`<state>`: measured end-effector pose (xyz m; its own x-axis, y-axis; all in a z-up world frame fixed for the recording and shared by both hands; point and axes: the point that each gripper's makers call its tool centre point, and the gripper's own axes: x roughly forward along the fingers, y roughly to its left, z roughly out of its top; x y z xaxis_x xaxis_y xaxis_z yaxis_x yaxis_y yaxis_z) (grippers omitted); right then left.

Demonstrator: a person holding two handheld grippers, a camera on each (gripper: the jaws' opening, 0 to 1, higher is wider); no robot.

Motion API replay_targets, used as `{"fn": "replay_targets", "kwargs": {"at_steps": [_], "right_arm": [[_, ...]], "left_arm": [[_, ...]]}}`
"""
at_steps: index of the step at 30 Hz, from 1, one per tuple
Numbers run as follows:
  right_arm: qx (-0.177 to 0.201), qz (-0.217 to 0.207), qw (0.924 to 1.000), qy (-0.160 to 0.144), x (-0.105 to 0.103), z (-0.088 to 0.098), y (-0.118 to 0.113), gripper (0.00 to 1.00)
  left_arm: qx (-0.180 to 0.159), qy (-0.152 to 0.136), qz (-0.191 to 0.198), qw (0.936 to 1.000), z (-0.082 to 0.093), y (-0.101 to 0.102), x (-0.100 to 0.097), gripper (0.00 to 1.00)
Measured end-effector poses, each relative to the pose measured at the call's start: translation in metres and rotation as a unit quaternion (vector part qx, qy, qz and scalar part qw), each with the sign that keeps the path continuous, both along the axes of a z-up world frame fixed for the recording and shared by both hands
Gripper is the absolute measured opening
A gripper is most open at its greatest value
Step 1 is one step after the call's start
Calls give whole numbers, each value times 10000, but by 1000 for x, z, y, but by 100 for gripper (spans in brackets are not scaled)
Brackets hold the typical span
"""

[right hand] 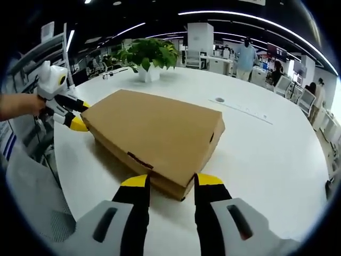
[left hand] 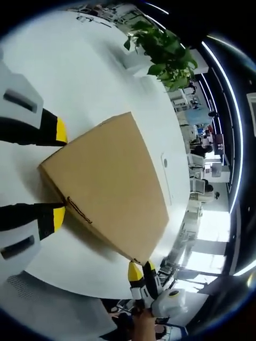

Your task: Operate the shoe box by opening the lid, removing the specified soft item, and placing it in the target area until the item is outside and the box remains undamaged.

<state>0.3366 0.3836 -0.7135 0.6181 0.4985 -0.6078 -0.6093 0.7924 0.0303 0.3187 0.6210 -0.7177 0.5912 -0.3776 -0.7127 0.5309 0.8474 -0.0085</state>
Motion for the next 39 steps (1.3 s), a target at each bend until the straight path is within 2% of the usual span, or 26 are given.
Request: {"fn": "replay_targets", "kwargs": {"at_steps": [16,39], "right_arm": [[63,123,9999,-54,-12,0,20,28],[75,429,9990,-61,-41,1,51,24]], "left_arm": [[10,54,-96,9999,0,22,-13,40],[91,140,-228,9996,-1,55,-33,40]]}}
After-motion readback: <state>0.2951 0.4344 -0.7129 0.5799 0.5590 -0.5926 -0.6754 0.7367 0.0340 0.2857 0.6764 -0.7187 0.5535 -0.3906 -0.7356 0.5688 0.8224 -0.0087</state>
